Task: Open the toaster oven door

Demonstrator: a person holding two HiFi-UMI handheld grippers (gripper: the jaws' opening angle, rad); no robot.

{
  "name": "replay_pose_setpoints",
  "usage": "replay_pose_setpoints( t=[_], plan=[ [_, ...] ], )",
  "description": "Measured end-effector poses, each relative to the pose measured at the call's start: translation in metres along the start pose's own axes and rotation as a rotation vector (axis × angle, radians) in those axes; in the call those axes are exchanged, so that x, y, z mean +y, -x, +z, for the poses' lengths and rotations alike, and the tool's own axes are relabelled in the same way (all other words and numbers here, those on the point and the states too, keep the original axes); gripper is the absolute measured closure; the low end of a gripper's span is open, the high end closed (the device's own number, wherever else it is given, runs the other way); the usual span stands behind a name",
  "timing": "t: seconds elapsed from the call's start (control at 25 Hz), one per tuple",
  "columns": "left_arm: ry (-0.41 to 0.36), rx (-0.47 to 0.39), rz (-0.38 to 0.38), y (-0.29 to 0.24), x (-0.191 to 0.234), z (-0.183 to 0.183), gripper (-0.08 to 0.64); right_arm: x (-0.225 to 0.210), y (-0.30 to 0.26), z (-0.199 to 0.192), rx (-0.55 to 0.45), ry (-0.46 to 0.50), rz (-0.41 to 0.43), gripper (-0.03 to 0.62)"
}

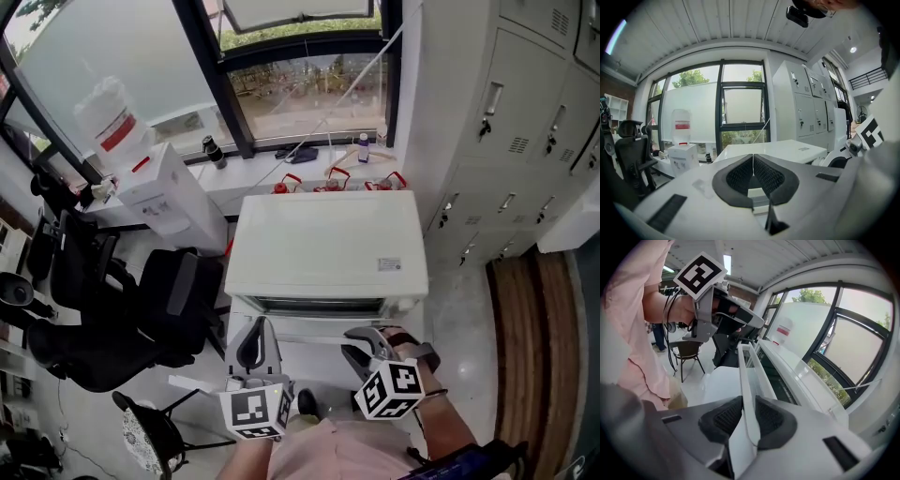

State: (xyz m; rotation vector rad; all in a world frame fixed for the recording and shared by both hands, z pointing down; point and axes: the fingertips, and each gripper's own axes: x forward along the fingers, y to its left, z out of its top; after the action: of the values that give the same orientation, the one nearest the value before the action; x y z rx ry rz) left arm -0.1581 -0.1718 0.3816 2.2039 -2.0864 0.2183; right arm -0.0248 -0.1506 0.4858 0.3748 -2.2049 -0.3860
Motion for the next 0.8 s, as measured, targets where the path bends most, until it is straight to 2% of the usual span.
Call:
replay_pose_setpoints(
  t=[0.2,0.44,0.8],
  plan=[
    [0.001,0.038,-0.006,0.004,0.003,-0.016,0.546,0.014,0.001,-0.004,0.016,0.004,0.007,0.506],
    [0.029,0.044,-0.030,0.002,0.018,-0.023,0.546,0.024,0.001,-0.004,0.047,-0.011,-0.016,0.505],
    [0.032,0.129,-0.033,0.013,0.029,-0.059,0.546,0.056,0.002,-0.012,0.082,-0.055,-0.001,0.502]
  ],
)
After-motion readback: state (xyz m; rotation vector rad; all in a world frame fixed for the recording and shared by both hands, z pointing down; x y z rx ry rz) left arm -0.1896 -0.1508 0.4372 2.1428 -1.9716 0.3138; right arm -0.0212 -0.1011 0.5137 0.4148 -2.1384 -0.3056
